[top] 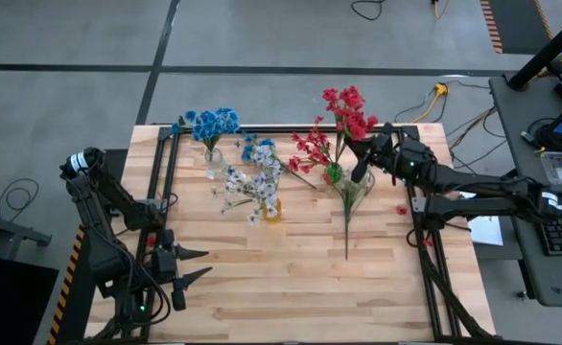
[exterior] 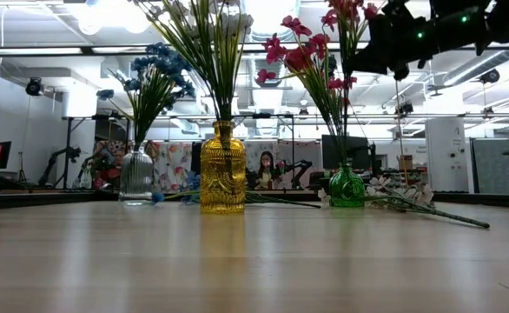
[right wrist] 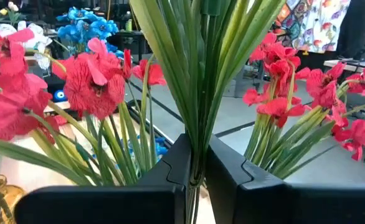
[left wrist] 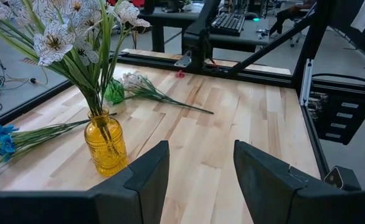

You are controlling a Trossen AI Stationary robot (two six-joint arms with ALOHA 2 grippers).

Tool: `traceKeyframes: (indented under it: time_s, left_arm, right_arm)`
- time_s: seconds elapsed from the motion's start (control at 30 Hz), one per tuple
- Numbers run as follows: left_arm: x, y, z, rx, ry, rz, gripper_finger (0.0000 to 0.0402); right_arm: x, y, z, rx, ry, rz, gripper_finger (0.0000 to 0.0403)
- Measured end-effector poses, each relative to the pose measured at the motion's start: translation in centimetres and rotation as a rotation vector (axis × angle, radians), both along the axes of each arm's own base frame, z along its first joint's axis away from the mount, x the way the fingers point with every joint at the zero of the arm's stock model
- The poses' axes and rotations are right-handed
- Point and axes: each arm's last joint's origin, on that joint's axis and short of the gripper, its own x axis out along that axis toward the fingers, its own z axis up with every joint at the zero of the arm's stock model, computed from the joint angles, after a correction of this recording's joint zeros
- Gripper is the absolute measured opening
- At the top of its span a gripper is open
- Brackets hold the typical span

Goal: Sort flowers into vase by color
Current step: Put the red flowers into the green vase

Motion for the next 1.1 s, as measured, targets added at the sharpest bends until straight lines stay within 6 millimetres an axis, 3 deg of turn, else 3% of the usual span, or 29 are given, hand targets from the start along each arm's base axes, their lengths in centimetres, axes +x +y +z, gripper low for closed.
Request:
traceKeyframes:
  time_s: [1.1]
  left_arm:
    - [0.0,0.0,0.0,0.0,0.001,0.0,0.0166]
  right_arm:
    - [1.1,-0.5,-2.1,0.109,0.074,-0.019,0.0029]
